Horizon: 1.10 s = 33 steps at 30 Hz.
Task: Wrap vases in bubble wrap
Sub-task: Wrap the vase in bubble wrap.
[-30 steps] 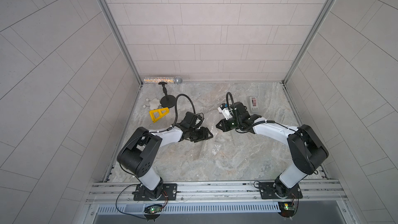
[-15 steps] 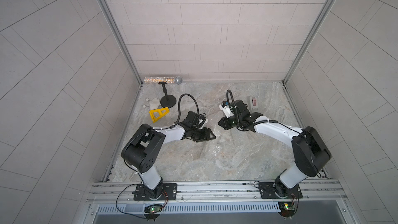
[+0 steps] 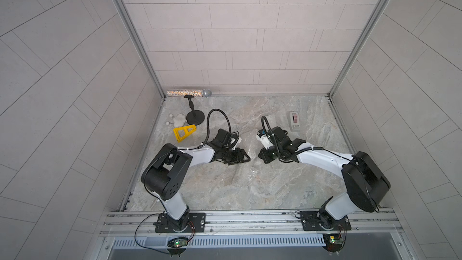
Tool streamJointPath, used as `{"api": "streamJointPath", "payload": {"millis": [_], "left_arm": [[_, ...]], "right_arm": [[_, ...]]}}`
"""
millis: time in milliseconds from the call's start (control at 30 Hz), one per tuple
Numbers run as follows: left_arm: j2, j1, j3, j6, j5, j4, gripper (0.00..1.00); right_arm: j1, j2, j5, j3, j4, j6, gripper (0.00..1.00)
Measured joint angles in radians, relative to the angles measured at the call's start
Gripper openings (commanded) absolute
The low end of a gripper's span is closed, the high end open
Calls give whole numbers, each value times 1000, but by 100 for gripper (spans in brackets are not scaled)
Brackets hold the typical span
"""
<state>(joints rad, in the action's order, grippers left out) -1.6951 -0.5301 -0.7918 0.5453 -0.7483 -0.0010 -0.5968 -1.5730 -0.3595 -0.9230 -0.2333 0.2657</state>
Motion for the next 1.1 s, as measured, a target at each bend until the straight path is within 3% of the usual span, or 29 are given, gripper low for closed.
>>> {"api": "streamJointPath", "payload": {"millis": [367,600,800,1100], "left_arm": [[-4,0,-10,-12,-3,-14,50],[23,-1,-19,-12,31,-56,84],[167,-14,6,25,120,-77,94],[124,-73,-27,43,224,-158,94]], "right_arm": [[-3,-159,-26,-151,73,3,2],[-4,-198,-39,-169,105,4,0],[-10,-217,-42,-183,121,4,0],[-15,-233,-44,-200,127,5,0]]}}
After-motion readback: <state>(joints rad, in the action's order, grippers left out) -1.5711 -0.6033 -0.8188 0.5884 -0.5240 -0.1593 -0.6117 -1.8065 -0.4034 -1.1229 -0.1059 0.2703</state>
